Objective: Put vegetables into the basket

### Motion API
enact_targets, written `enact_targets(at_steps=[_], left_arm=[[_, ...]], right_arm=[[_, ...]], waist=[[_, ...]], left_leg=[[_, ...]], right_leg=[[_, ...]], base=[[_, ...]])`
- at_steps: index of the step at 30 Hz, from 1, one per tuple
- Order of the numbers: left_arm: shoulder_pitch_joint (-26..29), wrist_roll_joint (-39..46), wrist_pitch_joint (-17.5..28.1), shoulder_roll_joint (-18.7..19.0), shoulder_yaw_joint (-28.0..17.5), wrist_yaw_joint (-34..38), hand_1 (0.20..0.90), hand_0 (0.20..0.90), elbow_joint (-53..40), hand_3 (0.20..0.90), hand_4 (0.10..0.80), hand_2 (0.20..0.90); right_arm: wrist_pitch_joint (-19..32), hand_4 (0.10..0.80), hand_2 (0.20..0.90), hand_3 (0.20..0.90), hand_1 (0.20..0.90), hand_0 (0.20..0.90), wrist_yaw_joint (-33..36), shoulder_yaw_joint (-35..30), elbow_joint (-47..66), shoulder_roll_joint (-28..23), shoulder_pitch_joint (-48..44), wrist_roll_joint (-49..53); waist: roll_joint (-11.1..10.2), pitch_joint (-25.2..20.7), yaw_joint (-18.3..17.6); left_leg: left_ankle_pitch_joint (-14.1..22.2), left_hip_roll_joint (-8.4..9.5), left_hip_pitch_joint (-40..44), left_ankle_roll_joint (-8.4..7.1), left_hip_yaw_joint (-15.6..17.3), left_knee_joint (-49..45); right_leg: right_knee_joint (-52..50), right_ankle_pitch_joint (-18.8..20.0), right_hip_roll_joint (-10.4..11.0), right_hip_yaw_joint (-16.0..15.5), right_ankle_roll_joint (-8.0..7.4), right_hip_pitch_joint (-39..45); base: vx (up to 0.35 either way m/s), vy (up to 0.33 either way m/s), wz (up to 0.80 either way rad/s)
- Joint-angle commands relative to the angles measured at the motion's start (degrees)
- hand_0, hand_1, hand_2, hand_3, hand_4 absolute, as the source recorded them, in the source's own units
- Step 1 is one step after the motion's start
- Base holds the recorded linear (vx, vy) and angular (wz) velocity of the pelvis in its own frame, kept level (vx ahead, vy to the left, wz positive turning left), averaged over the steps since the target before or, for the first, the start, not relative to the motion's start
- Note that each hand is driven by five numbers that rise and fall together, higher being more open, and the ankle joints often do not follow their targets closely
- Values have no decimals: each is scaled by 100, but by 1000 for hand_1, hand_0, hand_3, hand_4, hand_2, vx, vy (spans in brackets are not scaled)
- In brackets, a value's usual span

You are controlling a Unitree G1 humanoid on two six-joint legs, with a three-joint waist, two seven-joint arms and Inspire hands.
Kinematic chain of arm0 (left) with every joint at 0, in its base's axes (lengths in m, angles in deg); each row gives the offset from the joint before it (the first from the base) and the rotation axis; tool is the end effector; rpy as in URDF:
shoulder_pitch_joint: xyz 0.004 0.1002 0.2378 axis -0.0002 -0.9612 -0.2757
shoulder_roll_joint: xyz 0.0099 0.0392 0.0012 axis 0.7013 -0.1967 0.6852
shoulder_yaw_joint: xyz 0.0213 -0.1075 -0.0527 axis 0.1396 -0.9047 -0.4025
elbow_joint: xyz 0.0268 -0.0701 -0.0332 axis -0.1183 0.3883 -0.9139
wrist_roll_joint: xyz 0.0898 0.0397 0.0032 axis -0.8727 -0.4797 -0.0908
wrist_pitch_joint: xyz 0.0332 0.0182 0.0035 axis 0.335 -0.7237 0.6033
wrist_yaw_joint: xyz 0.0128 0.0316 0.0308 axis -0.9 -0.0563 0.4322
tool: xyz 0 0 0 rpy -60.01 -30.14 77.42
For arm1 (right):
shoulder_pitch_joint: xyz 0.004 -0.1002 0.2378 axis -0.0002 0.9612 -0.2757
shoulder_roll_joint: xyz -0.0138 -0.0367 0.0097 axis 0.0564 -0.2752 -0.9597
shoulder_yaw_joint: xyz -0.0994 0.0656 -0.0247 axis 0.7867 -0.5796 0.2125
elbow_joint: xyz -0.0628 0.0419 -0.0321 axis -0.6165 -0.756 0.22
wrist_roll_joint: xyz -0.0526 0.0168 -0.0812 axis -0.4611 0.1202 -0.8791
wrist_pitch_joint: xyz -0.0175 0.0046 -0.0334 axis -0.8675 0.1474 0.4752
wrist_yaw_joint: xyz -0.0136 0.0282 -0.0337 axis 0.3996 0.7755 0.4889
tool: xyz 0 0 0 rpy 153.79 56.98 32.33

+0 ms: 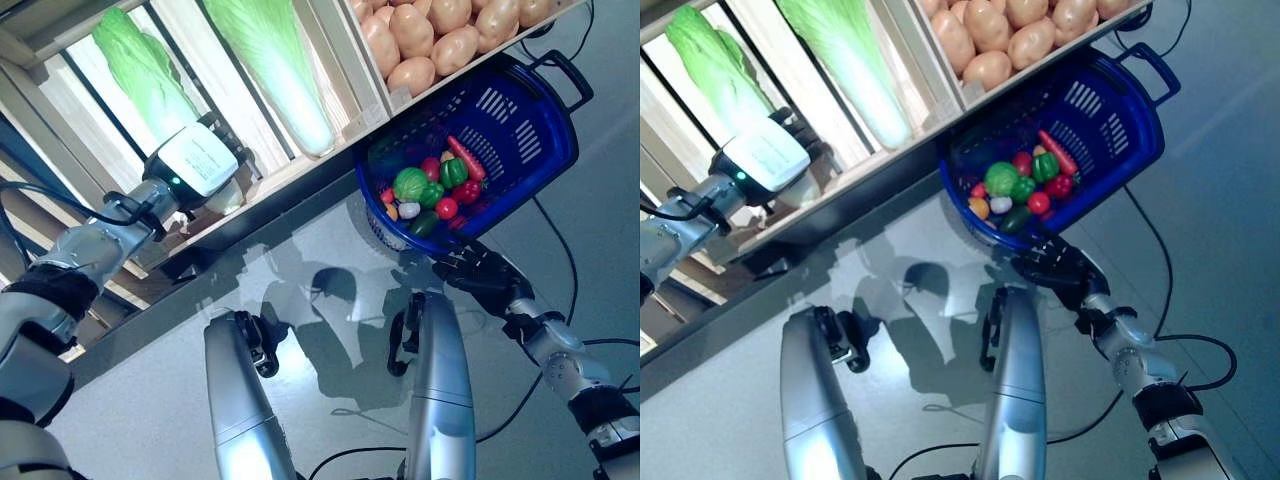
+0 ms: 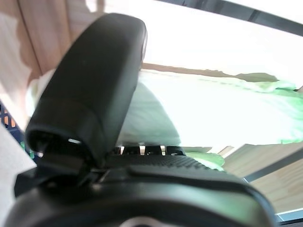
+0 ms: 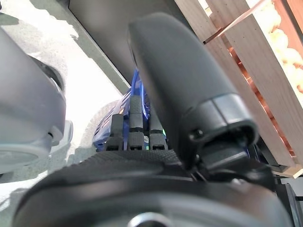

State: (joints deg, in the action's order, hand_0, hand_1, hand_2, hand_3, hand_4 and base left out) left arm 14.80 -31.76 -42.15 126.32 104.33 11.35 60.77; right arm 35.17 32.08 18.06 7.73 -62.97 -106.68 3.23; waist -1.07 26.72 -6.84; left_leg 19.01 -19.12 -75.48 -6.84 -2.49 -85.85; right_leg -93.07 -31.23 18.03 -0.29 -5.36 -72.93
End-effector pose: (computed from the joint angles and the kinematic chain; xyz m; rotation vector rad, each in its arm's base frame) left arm 0.3231 0.3150 0.2148 2.4240 -0.5072 0.0194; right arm 0.2599 -0.2911 0.0546 0.2958 0.1186 0.1830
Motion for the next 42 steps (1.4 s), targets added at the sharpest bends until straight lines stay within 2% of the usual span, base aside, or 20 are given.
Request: enact_targets(at_steps=[1,2,3,4,8,17,20,21,24,25,30,34,38,42], left_arm=[[274,241,-203,552,225,-606,900,900,412,900,800,900],[303,295,-212,543,227,-727,900,900,440,900,800,900],[327,361,-246,539,238,-794,556,556,438,556,571,556],[351,423,-282,539,260,-870,300,300,437,300,400,300],[286,558,-355,551,193,-1068,300,300,507,300,400,300],[-59,1219,-84,553,-25,-522,300,300,461,300,400,300],[-133,2151,-105,506,-159,-241,300,300,445,300,400,300],[-184,2667,-34,471,-247,7,300,300,416,300,400,300],[-436,3432,157,302,-670,438,300,300,335,300,400,300],[-472,3452,156,297,-707,452,300,300,324,300,400,300],[-1223,3578,661,-46,-1739,824,300,300,183,300,400,300],[-1501,3618,885,-64,-2088,878,300,300,-31,300,400,300],[-1697,4088,1288,-80,-2478,892,300,300,-312,300,400,300],[-2035,4756,1797,-311,-3020,758,300,300,-707,300,400,300]], right_arm=[[472,800,900,900,900,900,-114,-710,88,-439,-234,429],[466,800,900,900,900,900,-128,-713,82,-466,-285,455],[484,800,900,900,900,900,-129,-695,86,-470,-340,457],[487,800,900,900,900,900,-120,-682,104,-483,-374,464],[543,800,900,900,900,900,-99,-698,312,-488,-394,412],[680,800,900,900,900,900,-111,-720,518,-348,-400,293],[752,800,900,900,900,900,-258,-686,551,-293,-433,251],[831,800,900,900,900,900,-256,-663,573,-251,-441,181],[1039,800,900,900,900,900,-36,-657,700,-116,-400,-153],[1040,800,900,900,900,900,-18,-649,713,-110,-396,-175],[1172,800,900,900,900,900,30,-648,782,207,-261,-718],[1187,800,900,900,900,900,35,-615,824,260,-197,-819],[1188,800,900,900,900,900,63,-620,870,355,-192,-902],[1264,800,900,900,900,900,338,-562,1046,497,-150,-1684]], waist=[[55,-253,49],[58,-250,53],[65,-243,57],[68,-241,60],[88,-250,57],[143,-471,75],[152,-533,91],[153,-554,95],[160,-620,114],[163,-617,108],[187,-735,134],[210,-807,154],[227,-933,201],[221,-1095,277]], left_leg=[[615,-260,125,28,183,73],[626,-262,98,34,174,49],[633,-263,80,37,166,30],[634,-261,73,45,163,21],[649,-253,101,91,194,44],[712,-271,587,198,315,189],[713,-255,837,225,372,314],[705,-248,932,245,393,369],[632,-216,1209,257,474,592],[624,-213,1240,258,483,617],[437,-160,1969,257,730,1221],[305,-101,2377,260,846,1612],[146,-39,2835,267,895,2149],[-5,13,3329,258,955,2753]], right_leg=[[348,620,274,-101,-116,-194],[325,614,275,-84,-114,-223],[308,613,280,-70,-119,-246],[304,616,281,-65,-117,-253],[332,604,308,-63,-109,-226],[534,555,350,-185,-55,233],[669,555,335,-240,-27,480],[731,553,325,-263,-21,581],[984,586,292,-339,12,897],[1010,595,290,-343,13,928],[1707,738,311,-499,84,1703],[2094,841,311,-569,99,2086],[2569,967,306,-587,102,2482],[3044,1087,324,-633,89,2893]], base=[[0,0,0],[-30,10,1],[-32,4,-2],[-36,-2,-5],[-17,-4,-2],[13,-4,0],[46,-30,-2],[47,-43,0],[26,-25,2],[52,-7,3],[61,-9,1],[58,-23,1],[58,-32,6],[49,-42,10]])
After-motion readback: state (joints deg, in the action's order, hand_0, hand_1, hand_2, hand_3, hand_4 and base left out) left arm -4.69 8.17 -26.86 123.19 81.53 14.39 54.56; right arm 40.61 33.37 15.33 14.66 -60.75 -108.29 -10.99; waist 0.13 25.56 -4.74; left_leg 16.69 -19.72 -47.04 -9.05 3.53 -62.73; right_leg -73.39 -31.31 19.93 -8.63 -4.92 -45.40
